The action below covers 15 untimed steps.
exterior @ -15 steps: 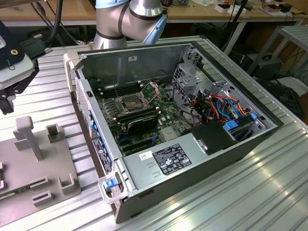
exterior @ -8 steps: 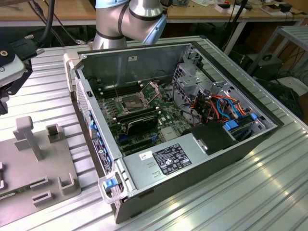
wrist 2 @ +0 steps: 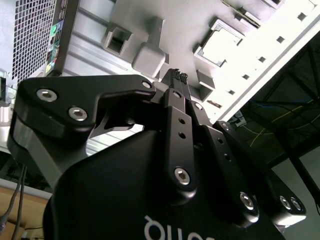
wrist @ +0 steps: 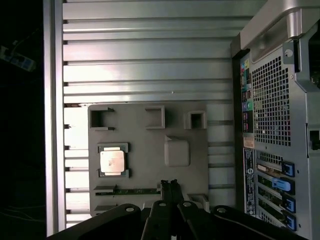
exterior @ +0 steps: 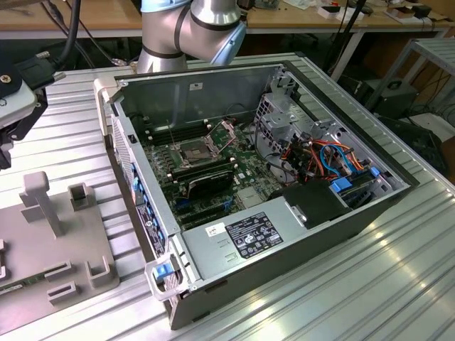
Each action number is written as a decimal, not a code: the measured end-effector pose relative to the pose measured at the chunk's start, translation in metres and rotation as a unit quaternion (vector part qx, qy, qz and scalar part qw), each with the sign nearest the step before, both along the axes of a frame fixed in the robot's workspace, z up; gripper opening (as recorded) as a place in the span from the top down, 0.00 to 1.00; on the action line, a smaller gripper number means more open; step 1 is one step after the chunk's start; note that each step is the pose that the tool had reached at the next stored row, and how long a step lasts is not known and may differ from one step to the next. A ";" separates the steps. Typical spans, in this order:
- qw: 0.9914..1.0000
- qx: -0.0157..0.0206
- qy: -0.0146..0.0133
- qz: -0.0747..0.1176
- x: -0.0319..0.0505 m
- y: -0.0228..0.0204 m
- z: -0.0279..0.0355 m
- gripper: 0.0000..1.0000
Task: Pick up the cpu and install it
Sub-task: 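Reach for the cpu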
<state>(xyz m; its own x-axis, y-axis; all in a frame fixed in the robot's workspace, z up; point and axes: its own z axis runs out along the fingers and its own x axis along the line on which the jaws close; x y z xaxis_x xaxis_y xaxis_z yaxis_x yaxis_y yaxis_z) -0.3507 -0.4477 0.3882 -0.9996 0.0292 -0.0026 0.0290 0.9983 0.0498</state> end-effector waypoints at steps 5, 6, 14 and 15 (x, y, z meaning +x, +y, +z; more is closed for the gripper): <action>1.000 0.000 0.000 0.000 0.0000 0.0000 -0.0035 0.89; 1.000 0.000 0.000 0.000 0.0000 0.0000 -0.0041 0.89; 1.000 0.000 0.000 0.000 0.0000 0.0000 -0.0081 0.89; 1.000 0.000 0.000 0.000 0.0000 0.0000 -0.0081 0.89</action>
<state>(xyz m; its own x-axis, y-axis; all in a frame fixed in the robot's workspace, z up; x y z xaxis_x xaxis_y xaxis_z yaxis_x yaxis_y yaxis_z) -0.3507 -0.4477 0.3800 -0.9996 0.0292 -0.0025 0.0290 0.9983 0.0498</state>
